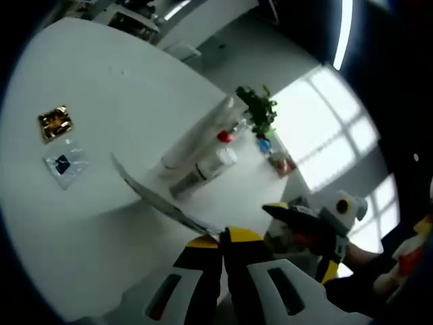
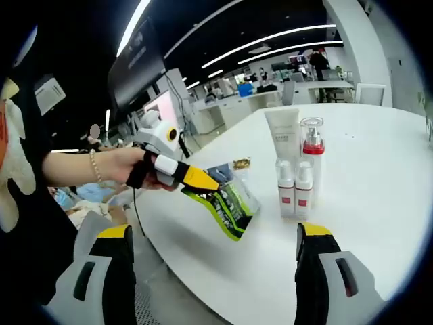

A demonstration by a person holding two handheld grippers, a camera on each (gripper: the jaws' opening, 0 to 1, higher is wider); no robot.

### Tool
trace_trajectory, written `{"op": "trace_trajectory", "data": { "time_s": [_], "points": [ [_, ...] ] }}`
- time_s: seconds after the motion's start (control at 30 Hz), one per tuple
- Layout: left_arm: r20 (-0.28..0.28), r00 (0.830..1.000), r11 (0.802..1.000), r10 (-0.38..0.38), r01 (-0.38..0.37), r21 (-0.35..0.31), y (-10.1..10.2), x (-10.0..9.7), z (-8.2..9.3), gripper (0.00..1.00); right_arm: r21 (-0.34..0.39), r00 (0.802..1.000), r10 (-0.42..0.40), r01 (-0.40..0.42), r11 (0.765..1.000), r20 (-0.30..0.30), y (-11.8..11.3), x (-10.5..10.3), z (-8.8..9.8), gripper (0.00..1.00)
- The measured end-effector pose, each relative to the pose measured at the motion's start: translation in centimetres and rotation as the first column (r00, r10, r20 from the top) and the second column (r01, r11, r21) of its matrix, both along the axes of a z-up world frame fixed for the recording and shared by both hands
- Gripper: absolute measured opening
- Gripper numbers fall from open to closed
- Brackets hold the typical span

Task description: Arrange the skincare products in the storage area until every visible bottle or jar stands upright without overlapping.

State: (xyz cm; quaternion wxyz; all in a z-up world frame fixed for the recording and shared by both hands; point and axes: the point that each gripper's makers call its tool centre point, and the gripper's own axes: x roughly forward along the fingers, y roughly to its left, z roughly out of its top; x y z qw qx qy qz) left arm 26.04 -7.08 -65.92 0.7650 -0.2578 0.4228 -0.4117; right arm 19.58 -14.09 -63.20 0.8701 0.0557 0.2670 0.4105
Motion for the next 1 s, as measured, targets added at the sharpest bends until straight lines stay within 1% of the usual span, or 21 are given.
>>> {"op": "trace_trajectory", "data": {
  "time_s": [0.27,0.33,0.43,0.57,0.63,0.77,0.9,1.0],
  "points": [
    [-0.017,1.0,1.0,-0.001,0.001,0.016,0.1,0.4,-1.1,0.0,0.008,0.999,-0.033,0.034,0.999,-0.014,-0.9,0.1,-0.2,1.0],
    [-0.024,1.0,1.0,0.0,0.001,0.024,0.2,0.5,-1.5,0.0,0.011,0.999,-0.041,0.041,0.999,-0.018,-1.2,0.1,-0.4,1.0],
    [-0.025,1.0,0.998,0.0,0.001,0.057,0.4,0.8,-2.3,0.0,0.02,0.999,-0.046,0.047,0.999,-0.02,-1.4,0.0,-0.4,1.0],
    [-0.048,0.999,0.998,0.007,-0.004,0.07,0.5,1.2,-3.0,0.0,0.015,0.998,-0.053,0.054,0.998,-0.023,-1.6,0.0,-0.6,1.0],
    [-0.046,0.999,0.997,0.005,-0.001,0.083,0.5,1.4,-3.3,0.0,0.014,0.998,-0.057,0.057,0.998,-0.027,-1.8,-0.1,-0.7,1.0],
    [-0.058,0.998,0.99,0.008,0.0,0.138,1.1,2.0,-4.5,0.0,0.016,0.997,-0.063,0.064,0.998,-0.033,-1.9,-0.1,-0.9,1.0],
    [-0.061,0.998,0.971,0.003,0.012,0.24,2.1,2.2,-6.2,0.0,0.029,0.997,-0.068,0.069,0.997,-0.035,-1.9,0.0,-0.8,1.0],
    [-0.078,0.997,0.971,0.021,-0.002,0.239,2.2,2.3,-6.6,0.0,0.029,0.997,-0.07,0.071,0.997,-0.036,-1.9,0.0,-0.8,1.0]
  ]
}}
